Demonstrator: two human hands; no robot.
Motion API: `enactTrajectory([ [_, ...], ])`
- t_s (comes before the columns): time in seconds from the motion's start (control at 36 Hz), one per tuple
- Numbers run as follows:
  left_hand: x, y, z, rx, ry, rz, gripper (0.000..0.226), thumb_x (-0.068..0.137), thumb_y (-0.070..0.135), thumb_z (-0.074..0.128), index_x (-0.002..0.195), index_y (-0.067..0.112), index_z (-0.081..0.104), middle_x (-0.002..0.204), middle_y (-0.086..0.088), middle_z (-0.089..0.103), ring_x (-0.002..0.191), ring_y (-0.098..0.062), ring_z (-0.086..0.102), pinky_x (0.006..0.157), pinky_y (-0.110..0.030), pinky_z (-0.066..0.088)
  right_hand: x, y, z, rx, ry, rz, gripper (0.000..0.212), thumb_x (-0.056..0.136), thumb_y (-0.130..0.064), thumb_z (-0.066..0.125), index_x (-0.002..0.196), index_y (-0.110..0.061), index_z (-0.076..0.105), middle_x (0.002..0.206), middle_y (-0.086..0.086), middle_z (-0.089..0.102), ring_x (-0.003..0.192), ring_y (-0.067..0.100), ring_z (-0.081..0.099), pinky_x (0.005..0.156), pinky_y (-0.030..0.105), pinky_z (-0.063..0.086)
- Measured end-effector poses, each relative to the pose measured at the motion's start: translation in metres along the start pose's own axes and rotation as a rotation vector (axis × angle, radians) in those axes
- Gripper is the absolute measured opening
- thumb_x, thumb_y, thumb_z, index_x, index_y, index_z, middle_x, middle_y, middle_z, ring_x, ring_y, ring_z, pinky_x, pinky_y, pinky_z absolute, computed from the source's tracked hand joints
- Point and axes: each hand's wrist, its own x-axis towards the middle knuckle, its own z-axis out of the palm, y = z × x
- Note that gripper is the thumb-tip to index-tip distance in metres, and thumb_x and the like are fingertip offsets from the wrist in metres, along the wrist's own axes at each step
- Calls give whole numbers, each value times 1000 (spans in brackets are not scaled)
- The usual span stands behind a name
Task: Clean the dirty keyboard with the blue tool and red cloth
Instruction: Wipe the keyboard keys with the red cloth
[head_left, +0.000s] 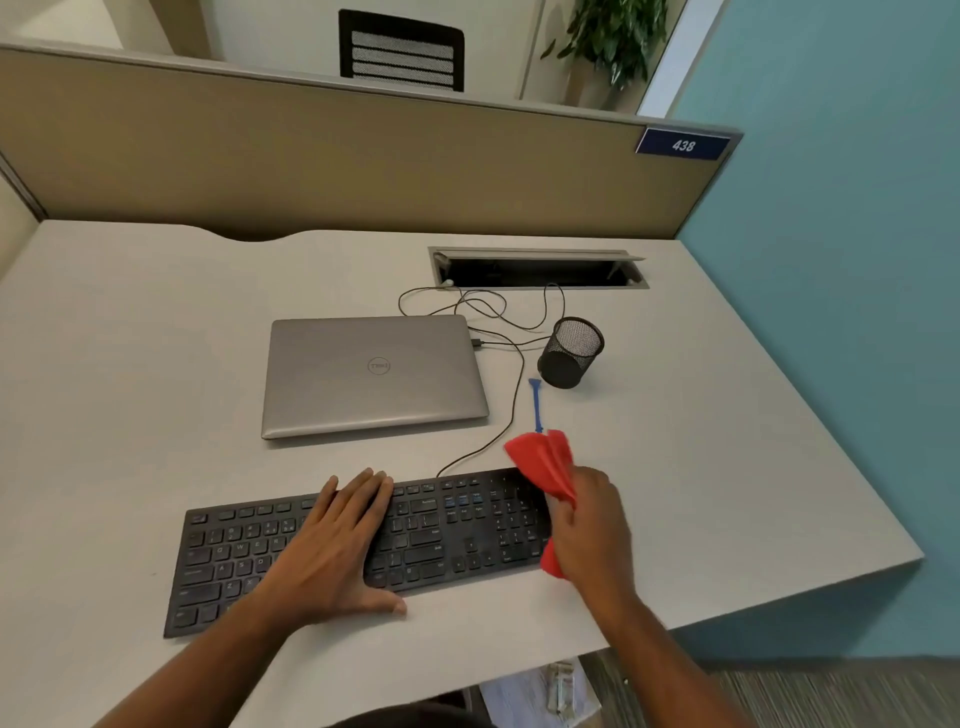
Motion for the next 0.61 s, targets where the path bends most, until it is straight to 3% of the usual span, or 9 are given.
enactTrajectory([
  [0.08,-9,-5,0,2,6,-2,145,64,106,43,163,3,17,168,-15,26,155,-32,25,121,-50,14,3,-16,23,-128,-47,-83,52,93,-12,55,143,-22,48,134,-3,50,116,16,49,89,29,52],
  [0.17,-12,-8,2,8,20,-2,141,68,104,44,163,4,17,168,-15,25,155,-32,26,122,-48,14,5,-35,42,-239,-144,-36,51,91,-16,51,141,-20,48,144,4,46,121,23,45,95,37,52],
  [0.25,-11,-7,2,16,30,-1,137,70,102,44,162,3,22,166,-16,31,153,-31,31,121,-49,17,-7,-65,60,-256,-185,-61,47,89,-17,50,135,-15,51,141,9,43,126,28,43,98,39,50],
  [0.39,-11,-8,4,6,52,9,135,71,102,45,161,3,26,164,-15,34,152,-29,32,122,-48,16,-36,-97,80,-197,-250,-188,55,95,-22,49,149,-17,40,146,6,38,131,24,39,107,39,45],
  [0.5,-11,-10,4,8,59,11,135,71,102,44,162,4,25,164,-15,35,151,-29,34,122,-48,14,-23,-69,71,-259,-247,-236,54,93,-16,54,146,-18,45,148,5,41,124,26,44,101,43,50],
  [0.61,-11,-11,6,8,62,14,135,71,102,42,162,4,22,166,-15,32,152,-30,32,122,-48,14,9,-39,48,-301,-148,-34,43,87,-6,50,128,-17,57,136,4,49,110,25,47,86,38,53],
])
